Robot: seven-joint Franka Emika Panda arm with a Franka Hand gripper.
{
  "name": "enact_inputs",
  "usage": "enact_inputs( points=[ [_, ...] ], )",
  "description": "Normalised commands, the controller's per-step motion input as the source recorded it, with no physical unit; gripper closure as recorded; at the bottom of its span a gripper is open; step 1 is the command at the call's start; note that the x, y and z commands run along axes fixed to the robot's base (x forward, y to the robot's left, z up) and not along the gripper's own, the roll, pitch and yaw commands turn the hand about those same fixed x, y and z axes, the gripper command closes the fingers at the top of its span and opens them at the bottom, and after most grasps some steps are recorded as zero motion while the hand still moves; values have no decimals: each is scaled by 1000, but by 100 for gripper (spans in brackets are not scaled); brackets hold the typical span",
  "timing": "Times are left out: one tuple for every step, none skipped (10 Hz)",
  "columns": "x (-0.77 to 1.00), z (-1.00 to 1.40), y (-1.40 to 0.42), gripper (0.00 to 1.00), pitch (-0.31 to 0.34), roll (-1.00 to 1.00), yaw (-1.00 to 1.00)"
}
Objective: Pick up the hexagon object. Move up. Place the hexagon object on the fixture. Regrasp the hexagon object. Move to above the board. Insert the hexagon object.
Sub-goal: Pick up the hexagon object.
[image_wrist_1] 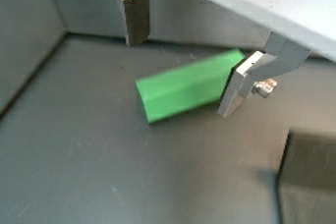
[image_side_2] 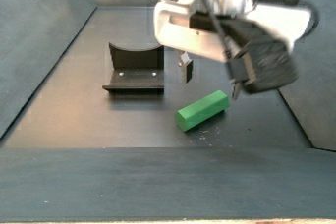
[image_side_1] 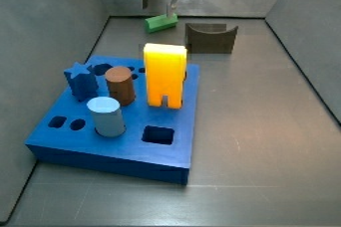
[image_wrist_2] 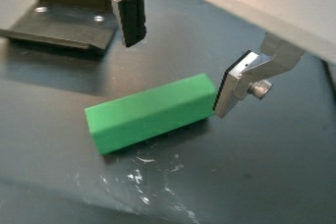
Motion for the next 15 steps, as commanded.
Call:
enact_inputs(
  points=[
    [0,-340,-91,0,-284,-256,-734],
    [17,-434,-6,0,-189,-293,-651],
    [17,-374,0,0,-171,-350,-594],
    [40,-337,0,0,-171,-370,-546],
    [40,-337,0,0,-167,-369,-526],
    [11,-340,14,0,-156,-366,-483],
    [3,-283,109,0,-123,-393,-377],
    [0,-271,146,0,-97,-386,-306],
    [0,-289,157,0,-117,-363,-231],
    [0,-243,49,0,-90,-191,0],
    [0,0,0,0,-44,-6,0],
    [0,0,0,0,0,0,0],
    [0,0,0,100,0,0,0],
    [0,0,0,100,0,0,0],
    [0,0,0,100,0,0,0]
  ],
)
